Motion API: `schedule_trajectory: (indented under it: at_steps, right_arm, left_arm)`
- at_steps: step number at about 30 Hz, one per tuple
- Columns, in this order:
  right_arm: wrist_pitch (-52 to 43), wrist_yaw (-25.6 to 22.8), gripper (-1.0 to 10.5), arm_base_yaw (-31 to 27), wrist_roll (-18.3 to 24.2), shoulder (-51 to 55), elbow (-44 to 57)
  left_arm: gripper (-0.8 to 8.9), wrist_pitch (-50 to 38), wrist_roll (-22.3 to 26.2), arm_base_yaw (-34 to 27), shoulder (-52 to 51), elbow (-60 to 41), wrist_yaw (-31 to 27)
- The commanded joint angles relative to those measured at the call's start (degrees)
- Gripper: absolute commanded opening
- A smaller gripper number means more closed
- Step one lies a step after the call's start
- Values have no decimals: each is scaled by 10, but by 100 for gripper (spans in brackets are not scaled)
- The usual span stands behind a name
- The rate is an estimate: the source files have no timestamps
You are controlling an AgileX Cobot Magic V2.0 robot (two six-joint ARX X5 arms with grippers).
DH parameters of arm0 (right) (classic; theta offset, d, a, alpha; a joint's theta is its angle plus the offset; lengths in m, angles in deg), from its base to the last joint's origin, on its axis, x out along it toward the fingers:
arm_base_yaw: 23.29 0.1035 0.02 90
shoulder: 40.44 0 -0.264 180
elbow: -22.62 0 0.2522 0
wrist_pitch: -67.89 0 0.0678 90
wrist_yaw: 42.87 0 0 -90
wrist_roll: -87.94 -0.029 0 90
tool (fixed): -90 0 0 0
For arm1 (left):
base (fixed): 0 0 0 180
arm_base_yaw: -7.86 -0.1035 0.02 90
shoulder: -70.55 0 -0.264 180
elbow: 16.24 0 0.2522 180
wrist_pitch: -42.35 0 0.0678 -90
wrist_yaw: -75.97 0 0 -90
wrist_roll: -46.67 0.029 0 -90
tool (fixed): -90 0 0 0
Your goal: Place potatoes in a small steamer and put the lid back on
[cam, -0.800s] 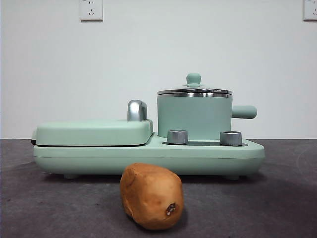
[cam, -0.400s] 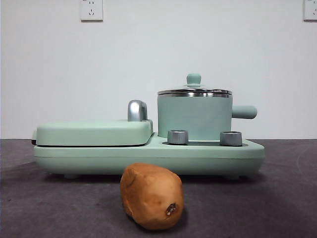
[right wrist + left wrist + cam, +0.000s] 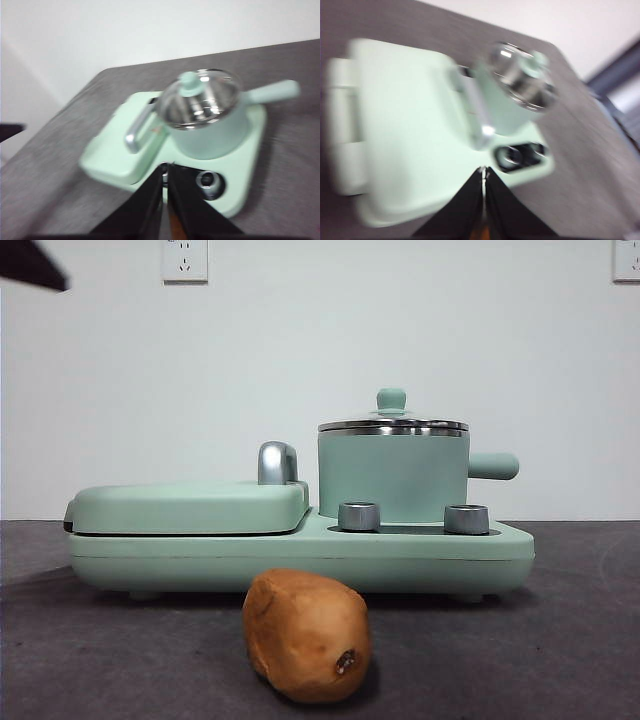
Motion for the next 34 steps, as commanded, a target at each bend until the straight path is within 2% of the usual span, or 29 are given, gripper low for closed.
schedule_trajectory:
  at_steps: [1,4,6,12,16,18,22,24,27,34]
  right_arm:
    - [9,36,14,2,38,-26,-28]
    - [15,73,14,2,50,-45,-43]
    - [13,92,14,2,50,-52,-45]
    - [15,95,15,2,50,-59,-45]
    - [15,94,18,2,50,-59,-45]
    - [15,94,99,2,50,-59,-45]
    - [15,94,383,2,46,-59,-45]
    - [15,94,472,2,44,-59,-45]
    - [15,94,496,2,43,-59,-45]
    - [18,94,496,2,42,-59,-45]
  left_arm:
    - [6,12,18,11,40,44,66]
    - [6,13,22,27,68,73,116]
    - [6,14,33,38,77,85,128]
    - [10,10,49,68,80,94,128]
    - [111,11,49,80,80,95,128]
    - [184,11,48,86,80,95,128]
    - [320,11,47,99,81,95,128]
    - [381,10,46,107,82,95,128]
    - [441,11,42,119,87,95,128]
    - [441,12,42,152,126,118,127]
